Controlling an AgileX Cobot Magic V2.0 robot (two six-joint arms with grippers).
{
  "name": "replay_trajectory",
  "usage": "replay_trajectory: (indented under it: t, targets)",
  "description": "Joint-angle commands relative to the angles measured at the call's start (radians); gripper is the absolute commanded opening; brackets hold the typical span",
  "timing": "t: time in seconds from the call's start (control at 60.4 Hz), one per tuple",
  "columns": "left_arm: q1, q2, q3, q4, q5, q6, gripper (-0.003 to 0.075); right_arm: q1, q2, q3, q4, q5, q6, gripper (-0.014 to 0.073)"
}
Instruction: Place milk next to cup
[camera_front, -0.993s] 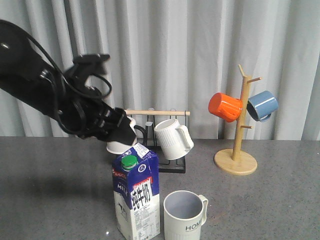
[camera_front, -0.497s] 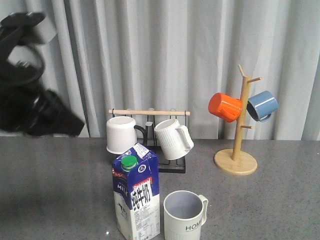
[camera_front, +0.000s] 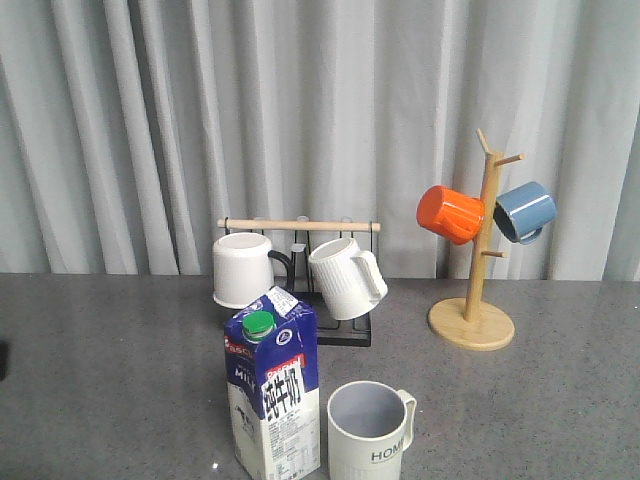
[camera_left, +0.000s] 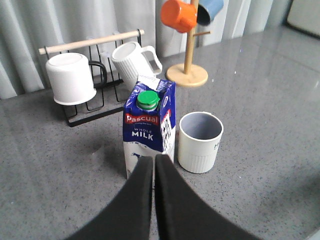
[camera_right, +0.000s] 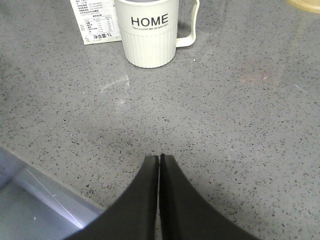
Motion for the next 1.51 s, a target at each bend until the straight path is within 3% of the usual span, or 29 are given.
replay_trajectory:
  t: [0.0, 0.265, 0.497, 0.612, 0.861, 0.993, 1.109, 1.159, 1.274, 1.49]
  targets:
    - [-0.002, -0.087, 0.060, -0.019, -0.084, -0.026, -0.0008, 0.001, 0.004, -0.023, 0.008, -0.072, 0.000, -0.0005]
    - [-0.002, -0.260, 0.148, -0.016, 0.048, -0.026, -0.0008, 0.001, 0.004, -0.023, 0.008, -0.072, 0.000, -0.0005]
    - [-0.002, -0.287, 0.157, 0.090, 0.021, -0.026, -0.0008, 0.001, 0.004, -0.023, 0.008, -0.072, 0.000, -0.0005]
    - [-0.001, -0.292, 0.264, 0.146, -0.153, -0.026, -0.0008, 0.001, 0.004, -0.023, 0.008, -0.072, 0.000, -0.0005]
    - [0.118, -0.402, 0.735, 0.157, -0.806, -0.123, -0.0008, 0.001, 0.004, -0.023, 0.008, -0.072, 0.000, -0.0005]
    - [0.183, -0.506, 0.934, 0.157, -0.942, -0.184, -0.0008, 0.001, 0.004, -0.023, 0.008, -0.072, 0.000, -0.0005]
    - [0.240, -0.604, 1.035, 0.157, -0.943, -0.192, -0.0008, 0.001, 0.004, -0.023, 0.008, -0.072, 0.000, -0.0005]
    - [0.266, -0.657, 1.025, 0.158, -0.849, -0.184, -0.0008, 0.001, 0.004, -0.023, 0.008, -0.072, 0.000, -0.0005]
    - [0.316, -0.758, 1.024, 0.158, -0.767, -0.165, -0.0008, 0.001, 0.004, -0.023, 0.008, -0.072, 0.000, -0.0005]
    - [0.341, -0.737, 1.024, 0.158, -0.728, -0.162, -0.0008, 0.001, 0.004, -0.023, 0.008, -0.065, 0.000, -0.0005]
